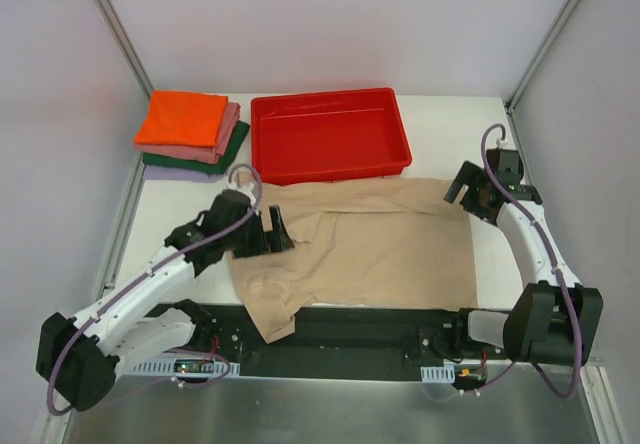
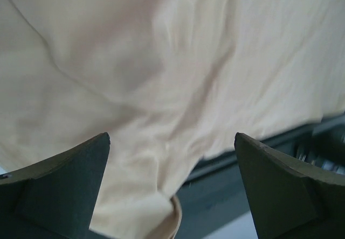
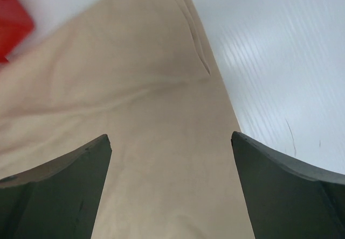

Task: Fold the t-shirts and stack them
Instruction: Fold the flattened tshirt in 1/3 of the way, then grap the side of the flattened tshirt furthest away from the robot with both arms

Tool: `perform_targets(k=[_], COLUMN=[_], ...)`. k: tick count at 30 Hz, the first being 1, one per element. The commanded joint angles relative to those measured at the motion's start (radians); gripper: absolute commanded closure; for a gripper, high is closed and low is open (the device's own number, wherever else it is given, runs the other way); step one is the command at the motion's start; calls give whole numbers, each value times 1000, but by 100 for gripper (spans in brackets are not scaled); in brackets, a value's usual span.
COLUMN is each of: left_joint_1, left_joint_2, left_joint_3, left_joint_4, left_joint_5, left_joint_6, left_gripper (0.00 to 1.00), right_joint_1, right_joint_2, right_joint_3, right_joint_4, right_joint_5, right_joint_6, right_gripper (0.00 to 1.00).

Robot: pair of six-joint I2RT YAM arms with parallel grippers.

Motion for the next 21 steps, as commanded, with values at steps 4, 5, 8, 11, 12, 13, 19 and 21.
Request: perform_targets(k=[4,5,8,11,12,13,19,21], left_joint_1=[-363,-416,-586,-686,-701,-714,-717,-718], left_joint_2=[-218,-241,-299,-315,-315,-306,-175,-152], left_joint_3=[-235,-255,-303,-324,-329,-332,-284,-251], left_joint_4=[-151,-162,-162,-165,-167,-167,-182,-210], left_joint_5=[206,207,180,184,178,169,88,21], left_joint_6=[-106,-143,-241,-276,-279,-278,-263,-279], left_gripper=[1,1,2,8,14,18,81,100], right_joint_1=[-6,-6,-6,-6,-6,-6,-6,-6], right_joint_2=[-116,-128,-180,-237,-249,-258,-303,-344], right_joint_3=[-188,-196,-237,-271,-277,-284,-294,-313], right_joint_4=[-57,-70,-68,-65,-67,-65,-135,-175], right_joint_5=[-14,-10,-20,-14,-10,-9,-3,0], right_joint_6=[15,16,22,25,24,22,36,73], right_gripper=[4,4,4,4,4,4,4,4])
